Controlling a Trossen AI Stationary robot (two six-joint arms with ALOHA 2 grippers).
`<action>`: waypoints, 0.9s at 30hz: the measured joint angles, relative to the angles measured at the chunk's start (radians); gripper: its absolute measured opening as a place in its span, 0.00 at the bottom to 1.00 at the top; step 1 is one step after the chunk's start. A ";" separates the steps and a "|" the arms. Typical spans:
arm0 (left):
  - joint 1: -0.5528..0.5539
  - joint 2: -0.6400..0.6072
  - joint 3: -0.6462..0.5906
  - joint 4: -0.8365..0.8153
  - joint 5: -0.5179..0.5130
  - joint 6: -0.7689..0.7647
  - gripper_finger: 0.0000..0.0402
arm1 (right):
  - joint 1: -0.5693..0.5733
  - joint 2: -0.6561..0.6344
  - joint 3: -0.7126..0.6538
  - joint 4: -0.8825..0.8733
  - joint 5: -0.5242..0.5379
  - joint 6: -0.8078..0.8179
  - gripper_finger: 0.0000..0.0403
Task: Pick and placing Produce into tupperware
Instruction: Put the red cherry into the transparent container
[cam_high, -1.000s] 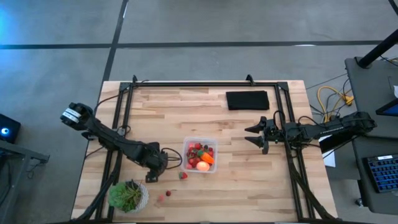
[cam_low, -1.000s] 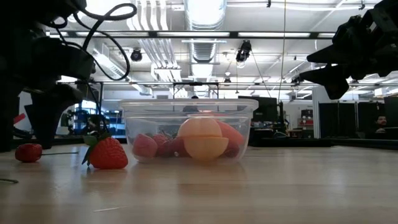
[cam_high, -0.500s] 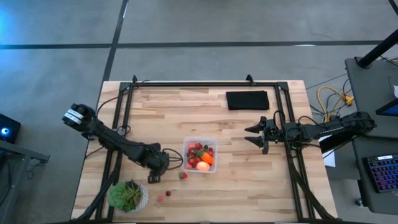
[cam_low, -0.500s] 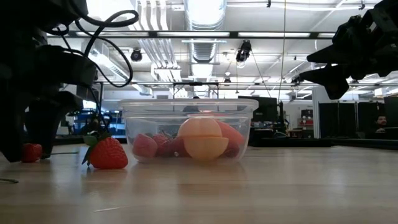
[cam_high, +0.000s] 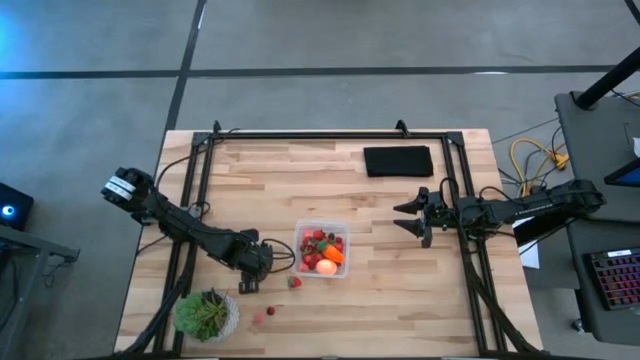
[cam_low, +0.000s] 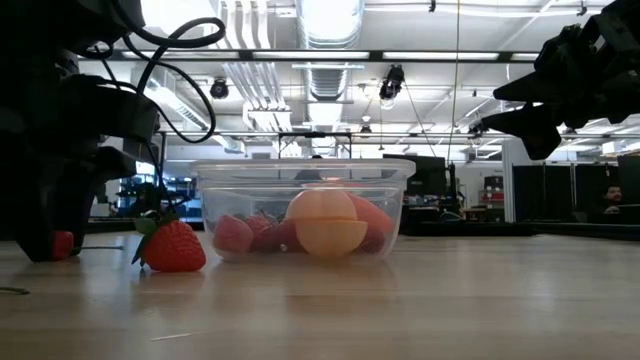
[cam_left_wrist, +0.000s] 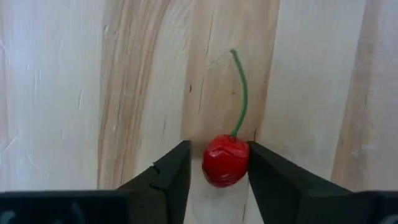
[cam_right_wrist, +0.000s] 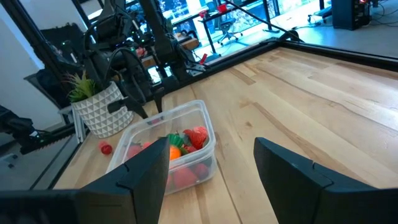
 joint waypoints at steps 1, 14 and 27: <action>0.000 0.000 0.000 0.001 -0.001 0.000 0.32 | 0.000 0.000 0.000 0.000 0.000 0.000 0.56; 0.044 -0.045 0.187 -0.094 -0.187 0.203 0.16 | 0.000 0.000 0.000 0.000 0.000 0.000 0.56; 0.273 -0.005 0.286 0.306 0.044 0.629 0.17 | 0.000 0.000 0.000 0.000 0.000 0.000 0.56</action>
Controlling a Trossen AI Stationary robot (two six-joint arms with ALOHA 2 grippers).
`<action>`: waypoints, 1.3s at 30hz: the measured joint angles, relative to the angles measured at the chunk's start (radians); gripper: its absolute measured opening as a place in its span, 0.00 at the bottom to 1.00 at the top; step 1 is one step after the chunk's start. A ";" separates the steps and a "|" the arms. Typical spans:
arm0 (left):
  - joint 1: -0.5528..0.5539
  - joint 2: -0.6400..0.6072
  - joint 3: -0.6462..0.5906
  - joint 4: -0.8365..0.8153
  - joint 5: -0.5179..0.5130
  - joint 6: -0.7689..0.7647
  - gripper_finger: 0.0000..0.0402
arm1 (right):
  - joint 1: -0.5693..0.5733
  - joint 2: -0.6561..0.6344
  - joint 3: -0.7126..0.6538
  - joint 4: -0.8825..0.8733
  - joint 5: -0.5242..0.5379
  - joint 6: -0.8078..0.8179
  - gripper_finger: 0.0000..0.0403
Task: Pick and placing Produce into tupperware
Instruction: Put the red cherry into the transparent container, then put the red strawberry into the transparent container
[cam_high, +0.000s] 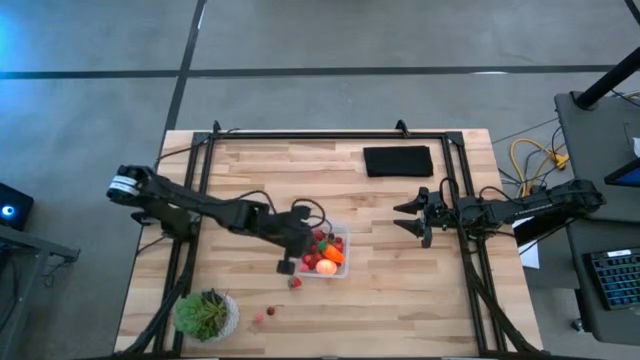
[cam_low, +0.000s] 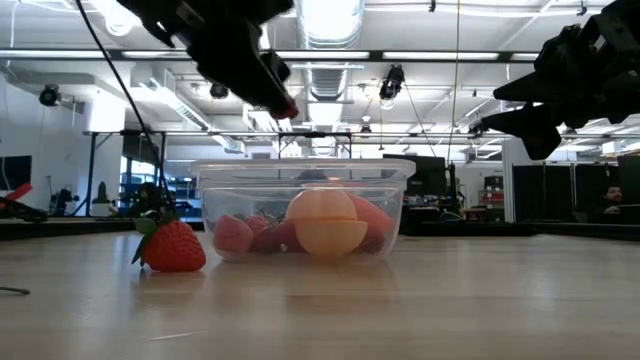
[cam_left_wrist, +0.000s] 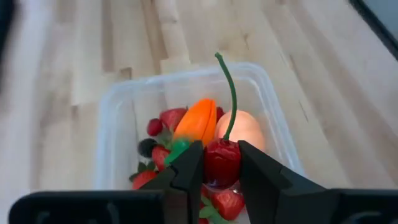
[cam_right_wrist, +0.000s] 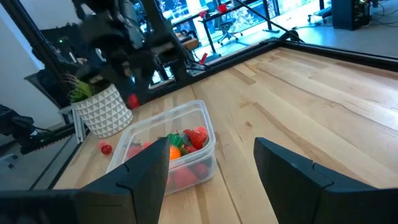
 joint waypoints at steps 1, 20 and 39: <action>0.010 0.016 0.003 0.003 0.019 0.000 0.17 | 0.000 0.000 0.000 0.000 0.000 0.000 0.56; -0.014 -0.035 0.062 -0.408 0.002 -0.314 0.64 | 0.000 0.000 0.000 0.000 0.000 0.000 0.56; -0.368 0.086 0.010 -0.266 -0.110 -0.472 0.64 | 0.000 0.000 0.000 0.000 0.000 0.000 0.56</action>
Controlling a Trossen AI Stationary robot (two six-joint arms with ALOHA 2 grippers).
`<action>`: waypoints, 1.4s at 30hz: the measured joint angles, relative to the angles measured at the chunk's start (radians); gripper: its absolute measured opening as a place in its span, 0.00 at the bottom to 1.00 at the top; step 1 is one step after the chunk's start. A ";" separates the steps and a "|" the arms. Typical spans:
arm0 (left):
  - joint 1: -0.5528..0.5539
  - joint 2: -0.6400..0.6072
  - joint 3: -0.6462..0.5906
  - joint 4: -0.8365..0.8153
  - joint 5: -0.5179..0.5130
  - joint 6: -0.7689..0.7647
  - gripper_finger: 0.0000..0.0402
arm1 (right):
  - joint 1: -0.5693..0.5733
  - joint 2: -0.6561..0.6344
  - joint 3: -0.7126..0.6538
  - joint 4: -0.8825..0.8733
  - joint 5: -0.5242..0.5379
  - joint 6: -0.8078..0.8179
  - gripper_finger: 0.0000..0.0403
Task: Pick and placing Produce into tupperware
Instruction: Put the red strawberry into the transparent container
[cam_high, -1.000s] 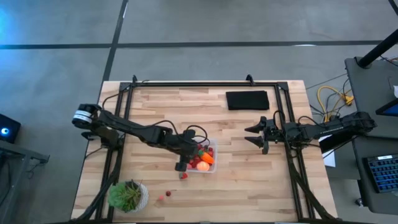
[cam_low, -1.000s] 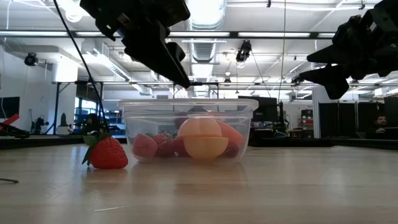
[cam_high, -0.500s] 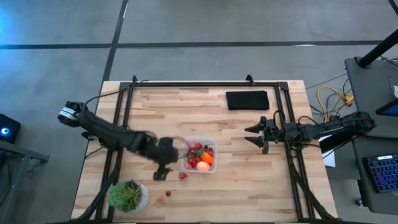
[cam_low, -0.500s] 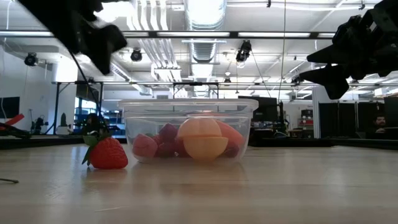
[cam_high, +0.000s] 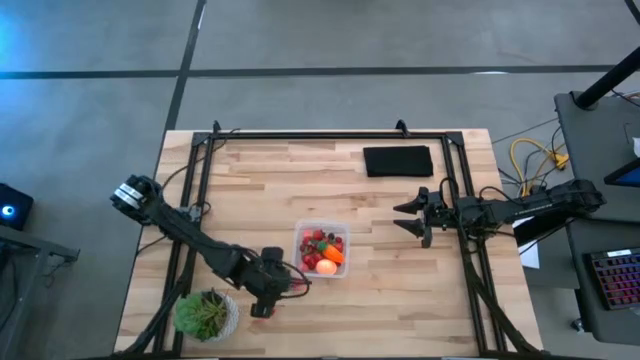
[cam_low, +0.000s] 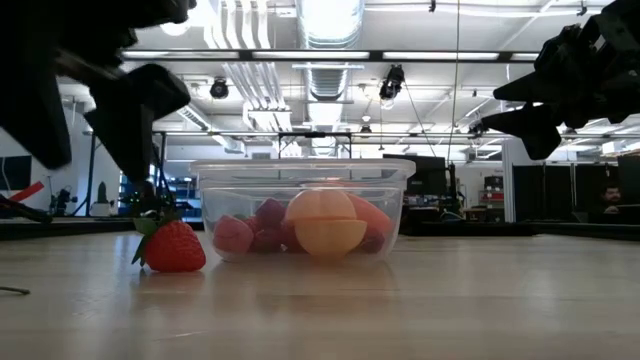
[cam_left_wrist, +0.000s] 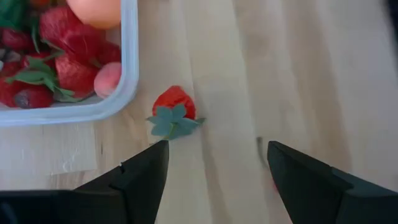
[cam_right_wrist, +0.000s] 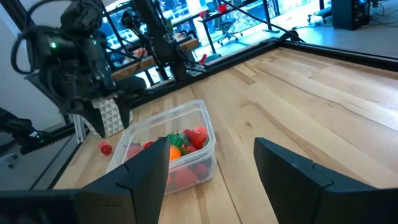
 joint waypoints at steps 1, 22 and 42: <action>0.002 0.015 0.000 0.004 -0.007 0.000 0.64 | 0.000 0.000 0.000 0.000 0.000 0.000 0.56; 0.031 0.139 -0.002 0.125 -0.086 0.008 0.64 | 0.000 0.000 0.000 0.000 0.000 0.000 0.56; 0.070 0.180 0.001 0.122 -0.074 0.000 0.46 | 0.000 0.000 0.000 0.000 0.000 0.000 0.56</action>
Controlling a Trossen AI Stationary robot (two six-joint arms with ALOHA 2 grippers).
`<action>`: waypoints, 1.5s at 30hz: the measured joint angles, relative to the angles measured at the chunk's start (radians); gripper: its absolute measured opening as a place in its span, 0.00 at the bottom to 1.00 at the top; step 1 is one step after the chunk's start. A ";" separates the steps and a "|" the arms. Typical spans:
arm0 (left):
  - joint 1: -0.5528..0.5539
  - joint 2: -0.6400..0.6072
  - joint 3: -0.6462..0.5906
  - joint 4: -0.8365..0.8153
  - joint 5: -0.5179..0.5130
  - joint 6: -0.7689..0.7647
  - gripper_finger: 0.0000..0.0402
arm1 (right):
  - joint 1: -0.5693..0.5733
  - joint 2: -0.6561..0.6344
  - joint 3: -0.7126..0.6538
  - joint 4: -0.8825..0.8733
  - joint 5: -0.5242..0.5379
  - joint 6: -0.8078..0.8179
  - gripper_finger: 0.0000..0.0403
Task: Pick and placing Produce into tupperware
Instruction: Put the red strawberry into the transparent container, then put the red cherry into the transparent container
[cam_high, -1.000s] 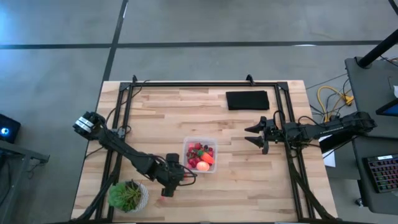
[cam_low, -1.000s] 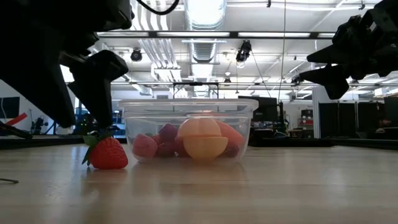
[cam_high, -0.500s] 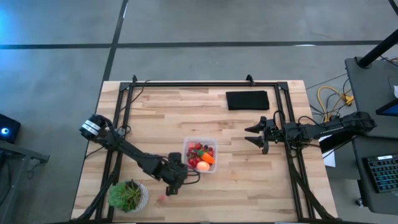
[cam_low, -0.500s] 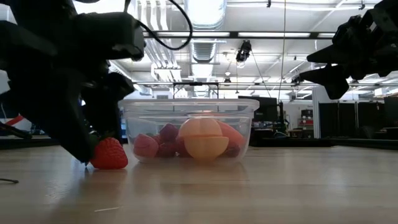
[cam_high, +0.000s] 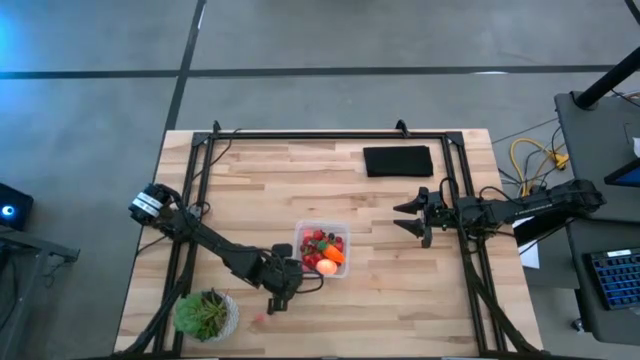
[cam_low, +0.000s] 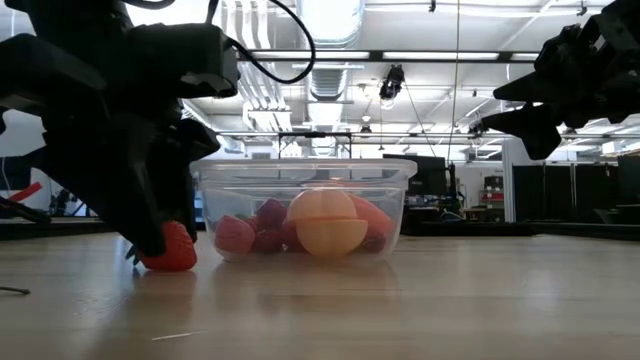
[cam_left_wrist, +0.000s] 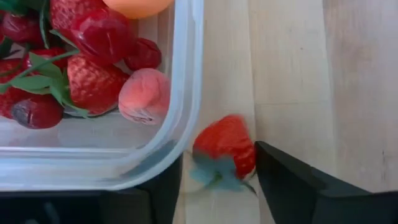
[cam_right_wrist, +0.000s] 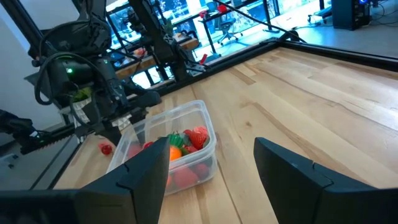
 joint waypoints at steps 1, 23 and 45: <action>0.000 0.000 0.000 0.001 0.000 0.000 0.44 | 0.000 0.000 0.000 0.000 0.000 0.000 0.56; 0.018 -0.299 0.020 -0.181 -0.085 0.063 0.32 | 0.000 0.000 0.000 0.000 0.000 0.000 0.56; 0.263 -0.290 0.037 -0.134 0.139 0.195 0.58 | 0.000 0.000 0.000 0.000 0.000 0.000 0.56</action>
